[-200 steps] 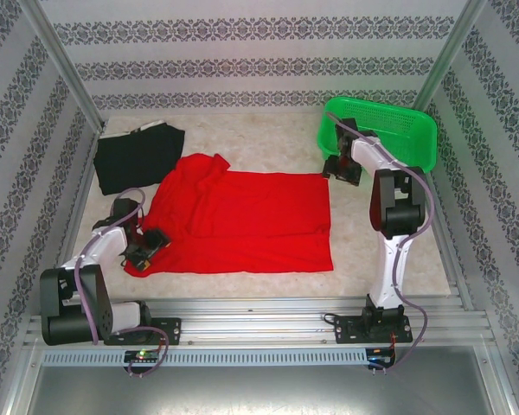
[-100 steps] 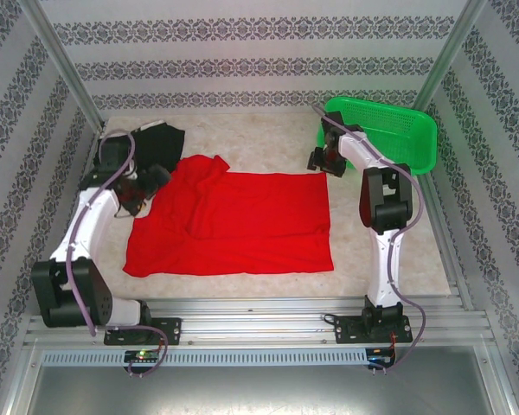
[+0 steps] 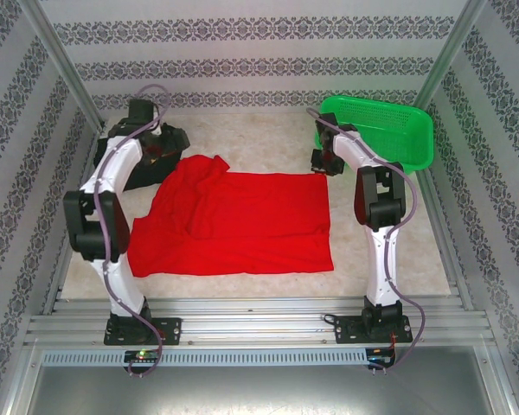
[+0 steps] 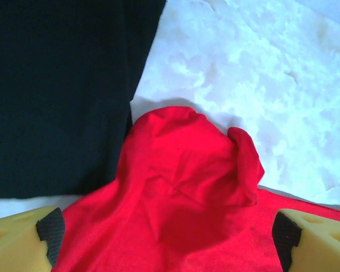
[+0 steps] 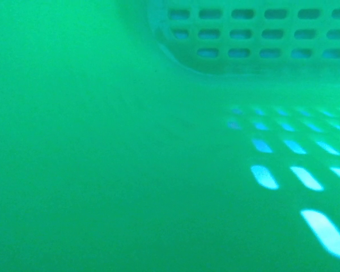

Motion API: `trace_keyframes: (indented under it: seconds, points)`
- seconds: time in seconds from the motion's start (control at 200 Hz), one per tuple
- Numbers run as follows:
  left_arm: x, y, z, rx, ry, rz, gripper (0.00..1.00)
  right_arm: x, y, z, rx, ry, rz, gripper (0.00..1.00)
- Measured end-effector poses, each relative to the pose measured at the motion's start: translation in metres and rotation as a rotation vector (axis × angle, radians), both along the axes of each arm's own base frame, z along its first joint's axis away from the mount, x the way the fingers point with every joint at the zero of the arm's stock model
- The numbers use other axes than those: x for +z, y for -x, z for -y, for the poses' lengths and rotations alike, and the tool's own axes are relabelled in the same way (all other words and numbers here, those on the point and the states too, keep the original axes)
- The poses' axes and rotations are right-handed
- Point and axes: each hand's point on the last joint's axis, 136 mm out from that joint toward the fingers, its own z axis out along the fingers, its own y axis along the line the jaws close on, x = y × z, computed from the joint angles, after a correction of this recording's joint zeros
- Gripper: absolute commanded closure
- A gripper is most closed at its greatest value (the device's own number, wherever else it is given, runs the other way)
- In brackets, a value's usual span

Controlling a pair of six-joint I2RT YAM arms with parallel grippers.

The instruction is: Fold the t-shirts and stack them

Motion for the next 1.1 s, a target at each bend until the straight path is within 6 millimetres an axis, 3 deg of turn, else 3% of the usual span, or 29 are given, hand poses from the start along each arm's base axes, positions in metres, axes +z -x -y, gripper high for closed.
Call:
trace_keyframes:
  seconds: [0.06, 0.24, 0.49, 0.649, 0.829, 1.099]
  points:
    - [-0.011, -0.011, 0.006, -0.036, -0.034, -0.009, 0.05, 0.0, 0.0, 0.001, 0.001, 0.007, 0.008, 1.0]
    - [-0.036, -0.05, 0.027, -0.136, -0.119, -0.013, 0.06, 0.004, 0.016, 0.008, -0.004, 0.026, 0.011, 1.0]
    - [-0.071, -0.079, 0.037, -0.174, -0.179, -0.035, 0.08, 0.039, 0.043, 0.023, -0.024, 0.056, 0.067, 1.0]
    - [-0.088, -0.087, 0.032, -0.163, -0.213, -0.049, 0.09, 0.042, 0.053, 0.034, -0.041, 0.075, 0.072, 1.0]
    - [-0.109, -0.091, 0.039, -0.171, -0.231, -0.074, 0.1, 0.036, 0.079, 0.052, -0.069, 0.125, 0.033, 1.0]
    - [-0.123, -0.096, 0.047, -0.17, -0.255, -0.08, 0.1, 0.057, 0.09, 0.076, -0.096, 0.212, 0.05, 1.0]
